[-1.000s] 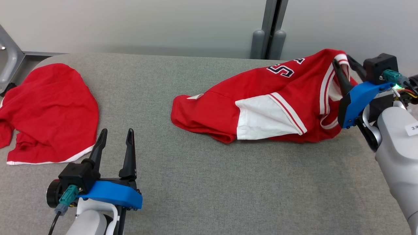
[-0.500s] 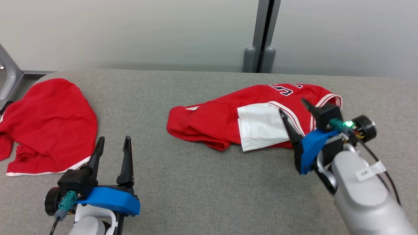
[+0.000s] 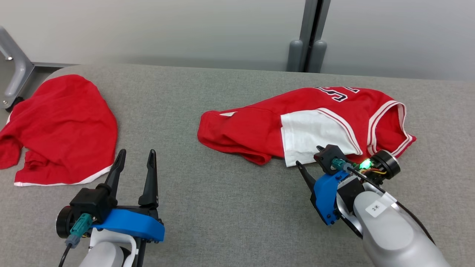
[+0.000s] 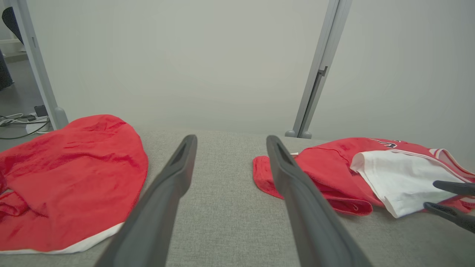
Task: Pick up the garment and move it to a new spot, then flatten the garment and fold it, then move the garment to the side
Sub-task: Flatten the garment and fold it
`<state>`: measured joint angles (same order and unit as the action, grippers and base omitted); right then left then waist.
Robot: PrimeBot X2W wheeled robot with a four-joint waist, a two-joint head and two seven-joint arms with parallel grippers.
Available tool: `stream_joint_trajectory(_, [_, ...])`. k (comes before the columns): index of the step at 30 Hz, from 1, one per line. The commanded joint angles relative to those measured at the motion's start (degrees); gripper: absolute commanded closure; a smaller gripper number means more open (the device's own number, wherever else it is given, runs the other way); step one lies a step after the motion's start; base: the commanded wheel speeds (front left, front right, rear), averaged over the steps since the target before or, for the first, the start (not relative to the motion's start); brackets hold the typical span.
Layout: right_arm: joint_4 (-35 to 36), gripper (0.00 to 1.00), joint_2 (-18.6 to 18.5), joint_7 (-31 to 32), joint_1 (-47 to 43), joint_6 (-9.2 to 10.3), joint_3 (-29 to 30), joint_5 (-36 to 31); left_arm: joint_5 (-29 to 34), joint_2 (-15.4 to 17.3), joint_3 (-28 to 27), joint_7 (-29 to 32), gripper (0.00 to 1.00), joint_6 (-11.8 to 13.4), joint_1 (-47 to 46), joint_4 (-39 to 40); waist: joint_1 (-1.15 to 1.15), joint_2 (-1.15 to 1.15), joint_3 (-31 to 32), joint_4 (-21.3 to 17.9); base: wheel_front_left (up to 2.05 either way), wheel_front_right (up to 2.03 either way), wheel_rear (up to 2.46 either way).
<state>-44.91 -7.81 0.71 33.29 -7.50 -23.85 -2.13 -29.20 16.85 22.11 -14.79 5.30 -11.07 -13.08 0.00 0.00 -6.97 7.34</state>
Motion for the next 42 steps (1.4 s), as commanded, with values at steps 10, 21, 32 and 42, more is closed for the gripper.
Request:
stream_joint_trajectory(10, [-9.17,0.00,-0.66,0.86,6.26,0.01,-2.12,-2.74,0.09,-0.25,0.04,-0.25,0.00,-0.44,-1.86,-0.13,0.00,0.00,-2.20,3.41,0.00,0.00,0.00])
stream_joint_trajectory(21, [-16.22,1.00,0.15,0.50,9.22,0.01,-3.23,-1.03,0.39,-0.61,-0.54,-0.39,0.00,-0.23,-2.03,-0.41,0.00,0.00,-3.29,3.56,0.00,0.00,0.00])
stream_joint_trajectory(32, [-14.23,1.00,0.34,-6.34,6.77,0.01,-2.81,3.11,0.06,0.08,-1.72,-0.42,0.00,0.18,-0.37,-0.46,0.00,0.00,-0.46,-0.05,0.00,0.00,0.00])
stream_joint_trajectory(42, [1.68,1.00,-4.01,-9.77,-6.26,0.01,7.02,6.75,-0.38,1.16,-2.57,-0.34,0.00,1.34,2.23,0.92,0.00,0.00,1.92,-4.76,0.00,0.00,0.00])
